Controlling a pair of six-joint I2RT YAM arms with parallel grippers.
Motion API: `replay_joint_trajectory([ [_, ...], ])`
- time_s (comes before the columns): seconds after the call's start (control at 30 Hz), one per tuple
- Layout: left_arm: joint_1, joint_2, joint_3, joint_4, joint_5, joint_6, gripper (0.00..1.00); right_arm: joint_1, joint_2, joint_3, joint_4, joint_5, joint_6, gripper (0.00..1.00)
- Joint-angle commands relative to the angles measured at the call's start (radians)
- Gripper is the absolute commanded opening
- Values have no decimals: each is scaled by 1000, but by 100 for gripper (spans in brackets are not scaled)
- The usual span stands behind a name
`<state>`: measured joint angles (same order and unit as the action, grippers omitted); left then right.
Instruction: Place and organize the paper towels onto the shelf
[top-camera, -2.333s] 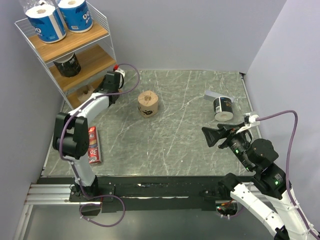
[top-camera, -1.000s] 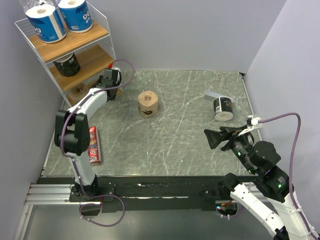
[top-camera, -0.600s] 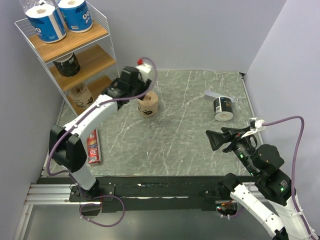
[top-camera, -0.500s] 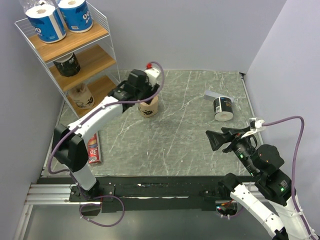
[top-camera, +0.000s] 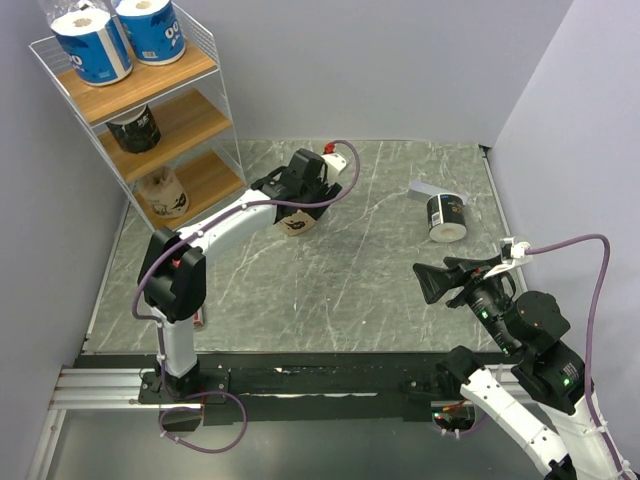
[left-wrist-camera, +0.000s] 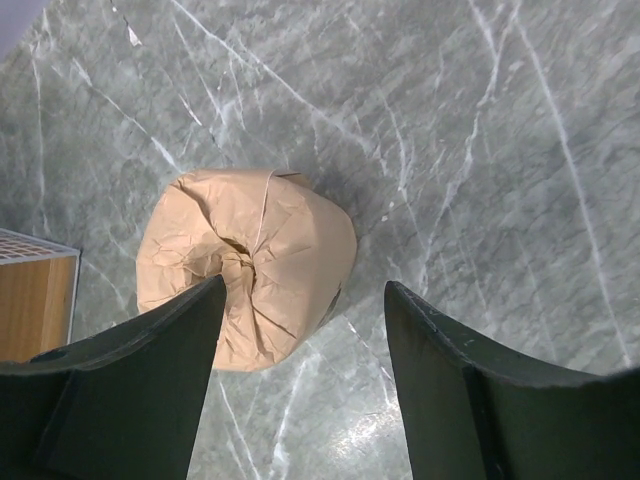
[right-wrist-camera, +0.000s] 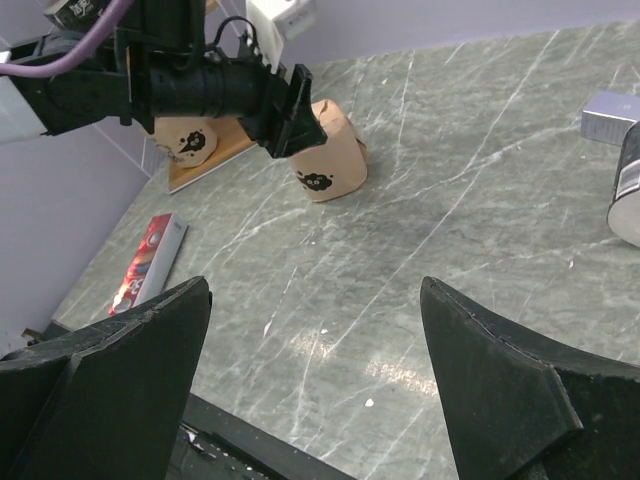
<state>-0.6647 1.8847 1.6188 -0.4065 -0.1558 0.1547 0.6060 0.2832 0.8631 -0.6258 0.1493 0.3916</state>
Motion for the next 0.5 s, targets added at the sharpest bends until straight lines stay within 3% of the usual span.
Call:
replay_joint_trajectory([
  [0.0,-4,14,15,32,-33,43,71,-2,-6,31,6,9,-4,92],
  [0.47,0,77,-11,67,-113,43,69,-3,-1,27,9,12,1,92],
])
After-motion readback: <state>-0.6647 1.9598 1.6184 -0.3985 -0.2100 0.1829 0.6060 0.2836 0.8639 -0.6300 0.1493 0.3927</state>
